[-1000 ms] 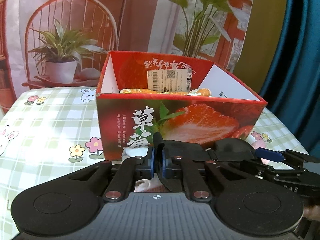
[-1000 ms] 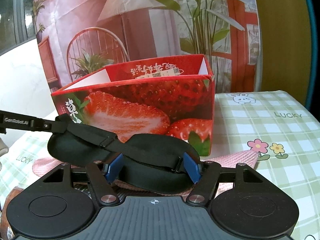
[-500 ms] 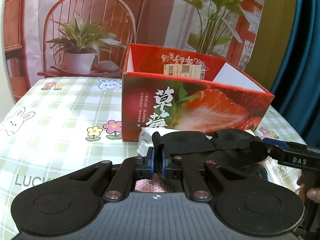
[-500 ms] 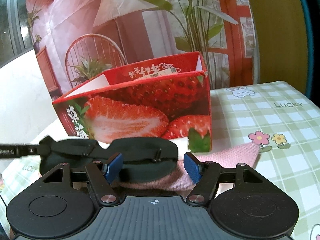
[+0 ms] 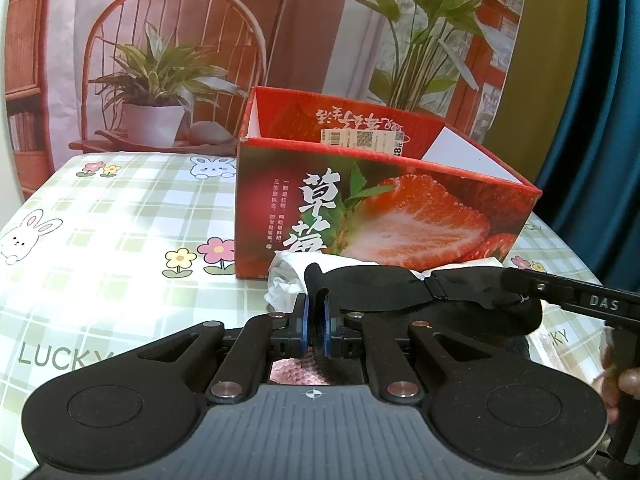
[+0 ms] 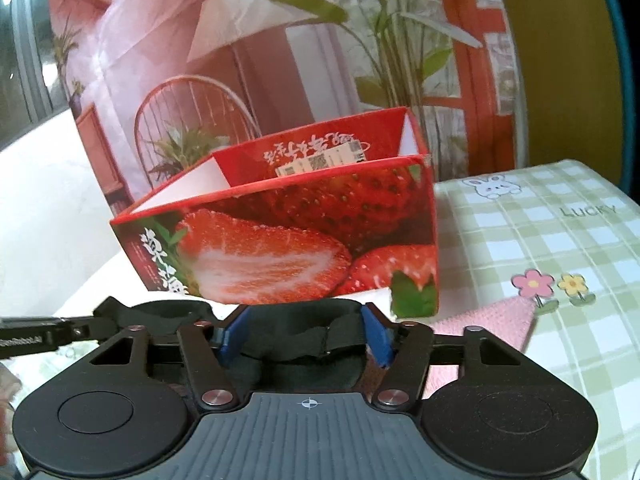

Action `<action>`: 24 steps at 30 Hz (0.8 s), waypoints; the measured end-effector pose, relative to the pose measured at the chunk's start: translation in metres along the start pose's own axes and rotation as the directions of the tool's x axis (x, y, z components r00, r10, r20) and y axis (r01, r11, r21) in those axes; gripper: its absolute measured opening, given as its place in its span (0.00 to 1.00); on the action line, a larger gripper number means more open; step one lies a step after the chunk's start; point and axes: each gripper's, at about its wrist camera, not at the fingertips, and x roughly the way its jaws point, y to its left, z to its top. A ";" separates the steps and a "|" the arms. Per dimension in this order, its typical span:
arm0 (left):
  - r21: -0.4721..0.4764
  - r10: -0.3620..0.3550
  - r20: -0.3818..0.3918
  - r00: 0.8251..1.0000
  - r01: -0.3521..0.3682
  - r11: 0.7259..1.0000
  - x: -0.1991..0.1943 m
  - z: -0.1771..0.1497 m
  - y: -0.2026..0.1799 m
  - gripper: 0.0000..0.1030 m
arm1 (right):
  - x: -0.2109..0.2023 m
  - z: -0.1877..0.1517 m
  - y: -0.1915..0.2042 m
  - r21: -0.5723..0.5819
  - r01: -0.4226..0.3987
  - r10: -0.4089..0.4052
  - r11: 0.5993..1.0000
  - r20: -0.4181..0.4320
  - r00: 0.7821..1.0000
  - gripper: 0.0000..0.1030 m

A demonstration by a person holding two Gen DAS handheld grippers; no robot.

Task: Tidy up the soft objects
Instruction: 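Close the left gripper on the mask strap while the right gripper closes on it, then lift the black mask with both grippers and carry it over the box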

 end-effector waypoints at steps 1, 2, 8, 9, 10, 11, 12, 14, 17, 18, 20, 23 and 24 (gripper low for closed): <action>-0.001 0.001 -0.001 1.000 -0.001 1.000 0.000 -0.001 0.000 0.08 | -0.004 -0.001 -0.002 0.014 0.000 0.000 1.000 0.004 1.000 0.41; -0.002 0.000 -0.001 1.000 0.000 1.000 -0.001 -0.001 0.000 0.08 | -0.008 -0.003 -0.003 0.023 0.000 -0.001 1.000 0.007 1.000 0.37; -0.008 0.001 0.011 1.000 -0.001 1.000 -0.006 -0.002 0.001 0.08 | -0.021 -0.007 -0.005 0.041 -0.011 0.010 0.999 0.016 1.000 0.23; -0.009 0.001 0.012 1.000 -0.001 1.000 -0.008 -0.001 0.001 0.08 | -0.021 -0.007 -0.004 0.038 -0.009 0.008 0.999 0.018 1.000 0.22; -0.009 -0.001 0.016 1.000 0.001 1.000 -0.010 0.000 0.000 0.08 | -0.022 -0.007 -0.003 0.034 -0.008 0.007 0.999 0.021 1.000 0.21; -0.007 -0.005 0.021 1.000 0.005 1.000 -0.012 0.000 -0.001 0.08 | -0.023 -0.007 -0.002 0.029 -0.008 0.007 1.000 0.024 1.000 0.21; -0.003 -0.009 0.026 1.000 0.009 1.000 -0.014 0.001 -0.003 0.08 | -0.024 -0.007 -0.001 0.022 -0.009 0.008 1.000 0.026 1.000 0.21; 0.010 -0.016 0.034 0.999 0.016 1.000 -0.016 0.001 -0.007 0.08 | -0.026 -0.007 0.003 -0.001 -0.005 0.005 1.000 0.030 1.000 0.21; 0.019 -0.022 0.037 0.999 0.022 1.000 -0.018 -0.001 -0.010 0.08 | -0.028 -0.008 0.008 -0.037 0.002 0.000 0.999 0.035 0.999 0.21; 0.017 -0.023 0.036 0.999 0.022 1.000 -0.018 -0.002 -0.009 0.08 | -0.029 -0.008 0.009 -0.046 0.002 0.000 0.999 0.036 0.999 0.21; 0.007 -0.024 0.033 0.999 0.024 1.000 -0.017 -0.003 -0.007 0.08 | -0.031 -0.008 0.010 -0.065 0.006 -0.004 0.998 0.041 0.999 0.14; -0.005 -0.022 0.026 0.999 0.023 1.000 -0.015 -0.003 -0.004 0.08 | -0.032 -0.007 0.008 -0.072 0.019 -0.016 0.997 0.043 0.999 0.09; -0.006 -0.022 0.024 0.999 0.023 1.000 -0.015 -0.003 -0.004 0.08 | -0.032 -0.007 0.007 -0.064 0.017 -0.015 0.998 0.042 0.999 0.09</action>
